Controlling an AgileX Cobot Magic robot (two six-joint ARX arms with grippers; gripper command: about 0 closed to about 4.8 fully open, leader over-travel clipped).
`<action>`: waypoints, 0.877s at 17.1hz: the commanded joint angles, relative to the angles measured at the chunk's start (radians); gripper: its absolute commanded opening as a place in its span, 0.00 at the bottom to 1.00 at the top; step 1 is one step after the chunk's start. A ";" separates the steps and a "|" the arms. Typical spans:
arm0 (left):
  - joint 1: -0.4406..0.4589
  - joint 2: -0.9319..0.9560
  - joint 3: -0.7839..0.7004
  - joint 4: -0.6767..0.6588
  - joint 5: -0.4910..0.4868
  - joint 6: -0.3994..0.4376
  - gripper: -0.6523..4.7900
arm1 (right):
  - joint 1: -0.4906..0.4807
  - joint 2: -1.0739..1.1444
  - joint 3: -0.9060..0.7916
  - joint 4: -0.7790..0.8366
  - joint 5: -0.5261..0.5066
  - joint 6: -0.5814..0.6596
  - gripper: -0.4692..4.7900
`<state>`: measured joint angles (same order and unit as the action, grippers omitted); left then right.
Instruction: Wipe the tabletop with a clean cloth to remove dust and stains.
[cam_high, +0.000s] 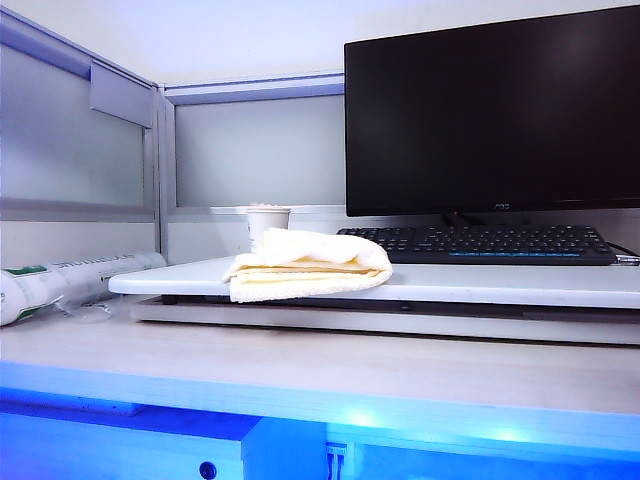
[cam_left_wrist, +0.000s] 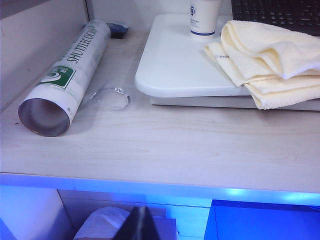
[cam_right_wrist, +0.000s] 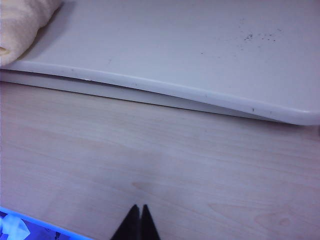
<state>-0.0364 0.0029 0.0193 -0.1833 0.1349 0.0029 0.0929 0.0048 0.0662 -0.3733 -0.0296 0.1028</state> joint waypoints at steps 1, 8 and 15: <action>0.001 0.001 -0.001 -0.018 -0.004 0.000 0.11 | 0.000 -0.004 -0.003 0.007 0.002 -0.002 0.07; 0.000 0.001 0.000 -0.017 0.043 0.000 0.11 | 0.000 -0.004 -0.003 0.008 0.002 -0.002 0.07; 0.000 0.001 0.006 -0.019 0.341 -0.021 0.11 | 0.002 -0.004 -0.002 0.169 -0.090 0.126 0.12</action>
<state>-0.0364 0.0032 0.0227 -0.1757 0.4408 -0.0013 0.0940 0.0048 0.0608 -0.2604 -0.0933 0.1852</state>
